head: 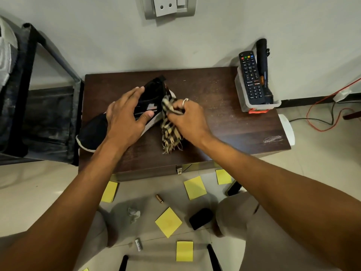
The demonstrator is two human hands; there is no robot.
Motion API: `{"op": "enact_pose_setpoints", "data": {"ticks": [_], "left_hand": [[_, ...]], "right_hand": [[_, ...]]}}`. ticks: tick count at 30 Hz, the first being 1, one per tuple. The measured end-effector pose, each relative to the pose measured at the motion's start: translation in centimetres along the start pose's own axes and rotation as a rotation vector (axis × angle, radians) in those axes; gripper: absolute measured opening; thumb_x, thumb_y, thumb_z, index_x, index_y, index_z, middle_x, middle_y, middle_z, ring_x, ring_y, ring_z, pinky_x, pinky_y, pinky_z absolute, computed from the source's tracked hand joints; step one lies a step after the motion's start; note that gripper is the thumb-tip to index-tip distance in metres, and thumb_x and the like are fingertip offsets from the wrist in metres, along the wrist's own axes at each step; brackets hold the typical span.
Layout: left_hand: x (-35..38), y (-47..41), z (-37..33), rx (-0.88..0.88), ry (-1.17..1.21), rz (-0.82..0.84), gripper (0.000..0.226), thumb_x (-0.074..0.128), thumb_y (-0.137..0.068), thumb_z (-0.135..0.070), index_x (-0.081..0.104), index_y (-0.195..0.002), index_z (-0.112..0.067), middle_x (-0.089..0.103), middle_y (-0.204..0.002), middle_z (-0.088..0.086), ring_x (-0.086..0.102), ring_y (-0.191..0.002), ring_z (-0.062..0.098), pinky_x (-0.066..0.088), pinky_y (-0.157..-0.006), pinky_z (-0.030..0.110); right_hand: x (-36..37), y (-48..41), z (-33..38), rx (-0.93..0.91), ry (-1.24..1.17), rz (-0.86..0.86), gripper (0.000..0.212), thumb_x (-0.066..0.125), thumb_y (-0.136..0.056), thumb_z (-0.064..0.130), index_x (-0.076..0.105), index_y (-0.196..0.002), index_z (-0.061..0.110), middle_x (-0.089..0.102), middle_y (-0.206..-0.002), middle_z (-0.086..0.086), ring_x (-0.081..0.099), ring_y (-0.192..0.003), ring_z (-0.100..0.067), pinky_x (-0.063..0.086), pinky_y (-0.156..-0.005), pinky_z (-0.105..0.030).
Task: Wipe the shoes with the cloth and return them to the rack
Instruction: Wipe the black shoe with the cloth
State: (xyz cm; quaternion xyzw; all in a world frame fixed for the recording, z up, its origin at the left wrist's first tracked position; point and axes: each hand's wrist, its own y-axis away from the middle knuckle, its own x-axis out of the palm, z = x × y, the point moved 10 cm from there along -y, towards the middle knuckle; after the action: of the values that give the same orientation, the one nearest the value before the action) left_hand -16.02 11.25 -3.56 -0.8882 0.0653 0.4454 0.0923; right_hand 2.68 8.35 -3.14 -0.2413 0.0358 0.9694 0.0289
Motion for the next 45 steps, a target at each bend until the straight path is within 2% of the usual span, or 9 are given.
{"op": "enact_pose_setpoints", "data": {"ticks": [4,10,14,19,25,31,39,42,45], "left_hand": [[0.0,0.0,-0.1,0.007,0.001,-0.006,0.067,0.064,-0.097,-0.039,0.035,-0.156,-0.031,0.037,-0.160,-0.004,0.035,-0.146,0.020,0.016,-0.122,0.050],[0.0,-0.1,0.0,0.011,0.000,-0.006,0.066,0.062,-0.097,-0.042,0.035,-0.156,-0.032,0.037,-0.160,-0.005,0.035,-0.146,0.019,0.017,-0.122,0.051],[0.1,-0.1,0.0,0.006,0.001,-0.001,0.066,0.062,-0.098,-0.041,0.034,-0.157,-0.032,0.036,-0.161,-0.004,0.033,-0.147,0.019,0.016,-0.122,0.052],[0.1,0.0,-0.1,-0.020,0.018,0.024,0.064,0.060,-0.100,-0.038,0.033,-0.157,-0.033,0.033,-0.163,-0.006,0.030,-0.148,0.017,0.010,-0.124,0.048],[0.4,-0.1,0.6,-0.076,0.118,0.118,0.057,0.047,-0.107,-0.021,0.028,-0.159,-0.035,0.026,-0.166,-0.010,0.016,-0.155,0.015,-0.005,-0.126,0.045],[0.4,-0.1,0.4,-0.081,0.112,0.115,0.061,0.046,-0.105,-0.013,0.028,-0.159,-0.034,0.026,-0.166,-0.009,0.016,-0.155,0.013,-0.005,-0.126,0.045],[0.2,0.1,0.3,-0.095,0.139,0.088,0.062,0.046,-0.106,-0.017,0.023,-0.161,-0.033,0.021,-0.168,-0.010,0.011,-0.155,0.015,-0.006,-0.126,0.044],[0.4,0.0,0.5,-0.085,0.132,0.090,0.064,0.047,-0.106,-0.016,0.021,-0.162,-0.031,0.021,-0.168,-0.008,0.011,-0.156,0.015,-0.007,-0.125,0.044],[0.8,-0.1,0.9,-0.091,0.128,0.152,0.072,0.045,-0.104,-0.013,0.009,-0.164,-0.031,0.015,-0.170,-0.005,0.003,-0.157,0.011,-0.012,-0.125,0.041]], "right_hand": [[1.7,1.1,-1.1,0.080,0.088,0.164,0.015,0.072,-0.086,0.008,0.081,-0.095,0.015,0.065,-0.063,0.009,0.052,-0.048,0.005,0.039,-0.051,-0.011],[-3.2,-1.7,1.0,0.008,-0.034,-0.255,0.011,0.068,-0.090,0.015,0.078,-0.091,0.020,0.070,-0.083,-0.002,0.062,-0.075,-0.006,0.044,-0.063,-0.011],[-0.5,-1.9,0.5,0.004,-0.026,-0.146,0.014,0.070,-0.087,0.021,0.079,-0.099,0.021,0.070,-0.094,-0.001,0.065,-0.087,-0.008,0.053,-0.076,-0.024],[-0.2,-0.6,1.4,-0.079,0.116,0.002,0.015,0.075,-0.083,0.014,0.080,-0.096,0.018,0.063,-0.087,0.004,0.060,-0.077,-0.005,0.045,-0.068,-0.018],[-0.2,-1.0,4.6,-0.287,0.258,-0.104,0.034,0.075,-0.086,0.013,0.074,-0.120,0.012,0.052,-0.093,0.001,0.054,-0.077,-0.008,0.048,-0.067,-0.022],[3.9,0.7,4.1,-0.270,0.275,0.141,0.025,0.072,-0.085,0.013,0.078,-0.109,0.017,0.050,-0.088,0.014,0.051,-0.076,0.000,0.038,-0.064,-0.006],[0.2,-1.0,5.0,-0.374,0.437,-0.106,0.032,0.073,-0.088,0.015,0.074,-0.119,0.012,0.044,-0.094,0.004,0.054,-0.074,-0.014,0.053,-0.066,-0.030],[2.3,-0.3,5.1,-0.385,0.391,-0.018,0.030,0.070,-0.089,0.013,0.074,-0.119,0.012,0.046,-0.098,0.009,0.050,-0.079,-0.005,0.044,-0.067,-0.016],[4.3,0.0,4.8,-0.361,0.374,0.153,0.025,0.067,-0.088,0.013,0.078,-0.110,0.013,0.053,-0.092,0.005,0.050,-0.077,-0.005,0.046,-0.067,-0.019]]}}
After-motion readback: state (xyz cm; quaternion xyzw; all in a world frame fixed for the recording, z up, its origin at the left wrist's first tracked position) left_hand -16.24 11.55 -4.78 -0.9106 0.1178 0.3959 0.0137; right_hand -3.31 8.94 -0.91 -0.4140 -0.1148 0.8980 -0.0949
